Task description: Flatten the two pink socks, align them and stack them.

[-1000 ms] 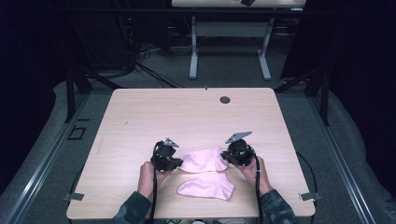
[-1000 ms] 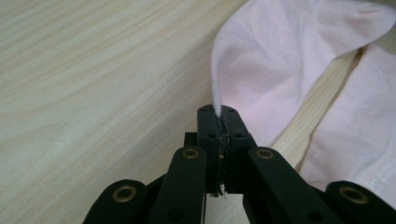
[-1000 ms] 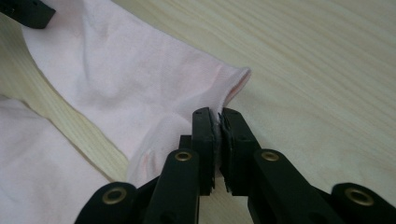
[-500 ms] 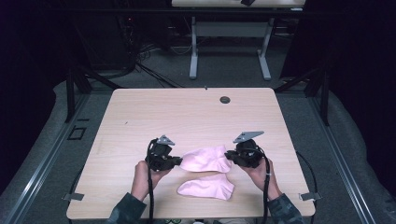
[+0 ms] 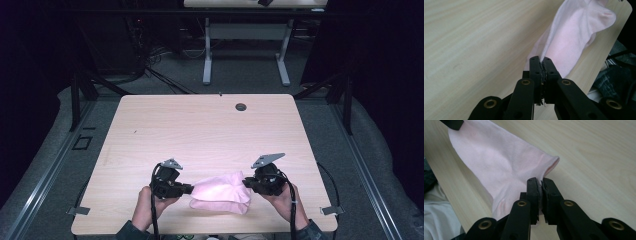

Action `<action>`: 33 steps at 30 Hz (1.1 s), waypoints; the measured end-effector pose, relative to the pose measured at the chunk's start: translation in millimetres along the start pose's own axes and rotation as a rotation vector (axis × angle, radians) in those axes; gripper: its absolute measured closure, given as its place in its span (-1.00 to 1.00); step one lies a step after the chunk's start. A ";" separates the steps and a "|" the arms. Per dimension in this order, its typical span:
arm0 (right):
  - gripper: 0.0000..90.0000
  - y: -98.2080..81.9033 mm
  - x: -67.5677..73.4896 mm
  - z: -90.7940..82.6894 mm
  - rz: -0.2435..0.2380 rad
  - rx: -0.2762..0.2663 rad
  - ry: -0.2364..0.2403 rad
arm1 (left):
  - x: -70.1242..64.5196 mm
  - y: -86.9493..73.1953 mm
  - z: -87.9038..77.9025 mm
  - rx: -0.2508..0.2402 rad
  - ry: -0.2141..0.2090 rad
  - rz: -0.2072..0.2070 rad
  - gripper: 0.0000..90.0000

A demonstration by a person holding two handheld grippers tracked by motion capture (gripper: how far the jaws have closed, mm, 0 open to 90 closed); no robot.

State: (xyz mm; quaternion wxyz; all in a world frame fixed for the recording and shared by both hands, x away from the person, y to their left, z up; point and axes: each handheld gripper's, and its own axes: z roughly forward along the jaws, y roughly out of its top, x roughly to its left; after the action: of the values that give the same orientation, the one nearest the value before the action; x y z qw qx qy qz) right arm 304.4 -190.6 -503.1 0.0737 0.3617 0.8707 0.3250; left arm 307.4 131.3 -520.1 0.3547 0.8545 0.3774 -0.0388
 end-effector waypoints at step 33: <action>0.81 -35.2 0.9 40.5 0.014 0.073 0.002 | -5.3 -14.8 26.0 0.031 0.082 0.060 0.77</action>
State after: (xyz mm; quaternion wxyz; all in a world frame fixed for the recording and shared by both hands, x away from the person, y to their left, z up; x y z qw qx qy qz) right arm 298.0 -187.8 -556.3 0.0576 0.3698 0.8795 0.2940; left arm 298.9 118.3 -546.2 0.3266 0.8718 0.3651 0.0013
